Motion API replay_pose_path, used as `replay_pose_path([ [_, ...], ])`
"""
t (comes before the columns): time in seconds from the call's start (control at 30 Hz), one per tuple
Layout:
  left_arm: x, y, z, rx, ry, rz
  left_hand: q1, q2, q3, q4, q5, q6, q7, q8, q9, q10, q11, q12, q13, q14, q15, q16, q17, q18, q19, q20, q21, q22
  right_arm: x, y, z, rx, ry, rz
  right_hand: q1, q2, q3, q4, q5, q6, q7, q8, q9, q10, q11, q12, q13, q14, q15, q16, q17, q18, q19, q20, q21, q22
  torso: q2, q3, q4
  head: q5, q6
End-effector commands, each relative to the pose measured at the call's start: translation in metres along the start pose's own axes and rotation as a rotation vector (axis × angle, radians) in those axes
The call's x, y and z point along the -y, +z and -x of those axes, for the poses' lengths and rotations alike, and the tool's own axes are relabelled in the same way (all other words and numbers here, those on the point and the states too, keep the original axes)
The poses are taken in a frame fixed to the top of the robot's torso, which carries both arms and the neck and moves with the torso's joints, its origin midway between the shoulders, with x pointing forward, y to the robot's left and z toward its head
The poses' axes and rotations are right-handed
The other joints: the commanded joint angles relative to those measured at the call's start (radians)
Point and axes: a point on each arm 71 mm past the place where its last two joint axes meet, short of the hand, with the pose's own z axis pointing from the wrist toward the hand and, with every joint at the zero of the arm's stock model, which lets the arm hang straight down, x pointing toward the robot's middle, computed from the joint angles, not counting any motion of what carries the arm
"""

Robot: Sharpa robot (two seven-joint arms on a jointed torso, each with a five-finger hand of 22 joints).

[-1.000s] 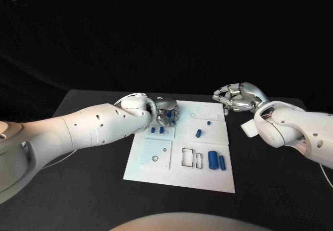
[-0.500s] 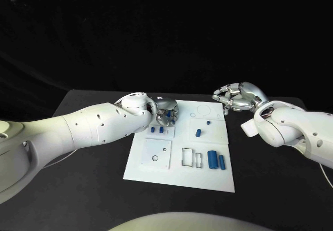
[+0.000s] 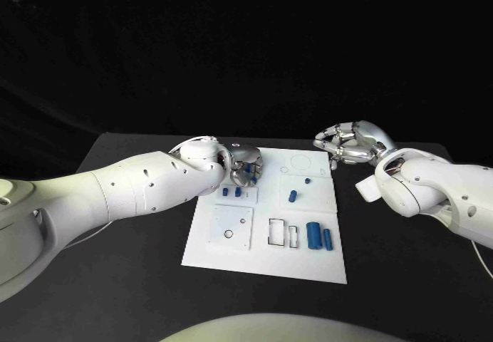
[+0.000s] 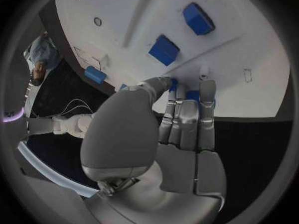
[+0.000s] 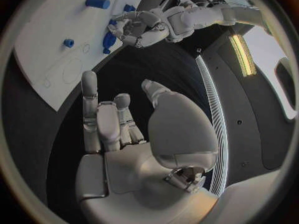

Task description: Assemble the parts on the task board

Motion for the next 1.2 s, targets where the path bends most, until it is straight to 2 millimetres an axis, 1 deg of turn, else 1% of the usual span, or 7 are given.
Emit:
replay_pose_path([
  [0.03, 0.001, 0.001, -0.005, -0.034, 0.009, 0.001, 0.001, 0.001, 0.01, -0.007, -0.005, 0.008, 0.001, -0.001, -0.001, 0.009, 0.001, -0.007, -0.005, 0.006, 0.005, 0.005, 0.002, -0.001, 0.0, 0.004, 0.01, 0.01, -0.001, 0.0, -0.002, -0.016, -0.001, 0.009, 0.01, -0.001, -0.001, 0.005, 0.007, -0.006, -0.001, 0.003, 0.001, -0.005, 0.002, -0.002, -0.001, -0.009, -0.001, -0.005, -0.001, 0.019, -0.008, 0.0, -0.006, -0.001, 0.0, -0.0002, 0.0005, -0.001, -0.001],
  [0.2, 0.003, 0.001, -0.006, -0.018, 0.003, -0.014, 0.007, 0.02, 0.029, -0.028, -0.006, 0.068, -0.01, 0.008, 0.003, 0.08, -0.012, -0.032, -0.016, 0.036, -0.008, 0.018, 0.032, -0.01, 0.042, -0.001, 0.051, 0.067, -0.001, 0.0, -0.002, -0.016, -0.001, 0.009, 0.01, -0.001, -0.001, 0.005, 0.007, -0.006, -0.001, 0.003, 0.001, -0.005, 0.002, -0.002, -0.001, -0.009, -0.001, -0.005, -0.001, 0.019, -0.008, 0.0, -0.006, -0.001, 0.0, -0.0006, 0.0012, -0.001, -0.002],
  [0.33, 0.002, 0.0, -0.004, 0.013, -0.007, -0.022, 0.01, 0.031, 0.044, -0.047, -0.007, 0.098, -0.014, 0.007, 0.006, 0.124, -0.02, -0.061, -0.022, 0.054, -0.016, 0.021, 0.043, -0.017, 0.069, -0.008, 0.077, 0.102, -0.001, 0.0, -0.002, -0.016, -0.001, 0.01, 0.01, -0.001, -0.001, 0.005, 0.007, -0.006, -0.001, 0.003, 0.001, -0.005, 0.002, -0.002, -0.001, -0.009, -0.001, -0.005, -0.001, 0.019, -0.008, 0.0, -0.006, -0.001, -0.001, -0.0004, 0.0011, 0.0, -0.001],
  [0.63, -0.005, -0.007, 0.0, 0.051, -0.09, -0.017, -0.01, 0.029, 0.046, -0.054, -0.013, 0.1, -0.01, -0.009, 0.004, 0.14, -0.017, -0.099, -0.029, 0.052, -0.014, 0.011, 0.021, -0.014, 0.059, -0.009, 0.07, 0.087, 0.0, 0.0, -0.002, -0.017, -0.007, 0.013, 0.01, -0.001, -0.001, 0.007, 0.007, -0.004, -0.001, 0.007, 0.002, -0.006, 0.001, -0.003, -0.003, -0.01, -0.001, -0.007, -0.003, 0.019, -0.008, 0.0, -0.008, -0.002, -0.002, -0.0007, 0.0002, -0.002, 0.008],
  [0.8, -0.009, -0.011, 0.005, 0.084, -0.153, -0.015, -0.02, 0.028, 0.046, -0.051, -0.012, 0.099, -0.01, -0.014, 0.004, 0.142, -0.015, -0.111, -0.032, 0.051, -0.012, 0.008, 0.015, -0.012, 0.053, -0.008, 0.065, 0.078, 0.001, 0.0, -0.002, -0.018, -0.009, 0.011, 0.01, -0.001, -0.002, 0.007, 0.007, -0.004, -0.001, 0.007, 0.002, -0.005, 0.001, -0.001, -0.002, -0.01, -0.001, -0.006, -0.001, 0.019, -0.008, 0.0, -0.009, -0.002, -0.003, -0.0005, 0.0032, -0.002, 0.015],
  [1.13, -0.013, -0.023, 0.011, 0.101, -0.211, -0.028, -0.028, 0.021, 0.044, -0.052, -0.011, 0.098, -0.008, -0.021, 0.003, 0.145, -0.013, -0.128, -0.035, 0.047, -0.011, 0.001, 0.001, -0.01, 0.045, -0.008, 0.057, 0.066, 0.002, -0.001, -0.002, -0.019, -0.01, 0.007, 0.009, -0.001, -0.002, 0.008, 0.007, -0.002, -0.002, 0.009, 0.003, -0.004, 0.001, -0.001, -0.003, -0.01, -0.001, -0.006, -0.001, 0.02, -0.008, 0.0, -0.01, -0.003, -0.002, -0.0002, 0.0025, 0.0, 0.021],
  [1.2, -0.015, -0.027, 0.01, 0.095, -0.225, -0.03, -0.032, 0.016, 0.043, -0.055, -0.01, 0.096, -0.005, -0.028, 0.002, 0.146, -0.011, -0.142, -0.038, 0.037, -0.009, -0.01, -0.027, -0.006, 0.031, -0.007, 0.044, 0.046, 0.002, -0.001, -0.002, -0.019, -0.01, 0.007, 0.009, -0.001, -0.002, 0.008, 0.007, -0.002, -0.002, 0.009, 0.003, -0.004, 0.001, -0.001, -0.003, -0.01, -0.001, -0.006, -0.001, 0.02, -0.008, 0.0, -0.01, -0.003, -0.001, -0.0002, 0.0016, 0.0, 0.02],
])
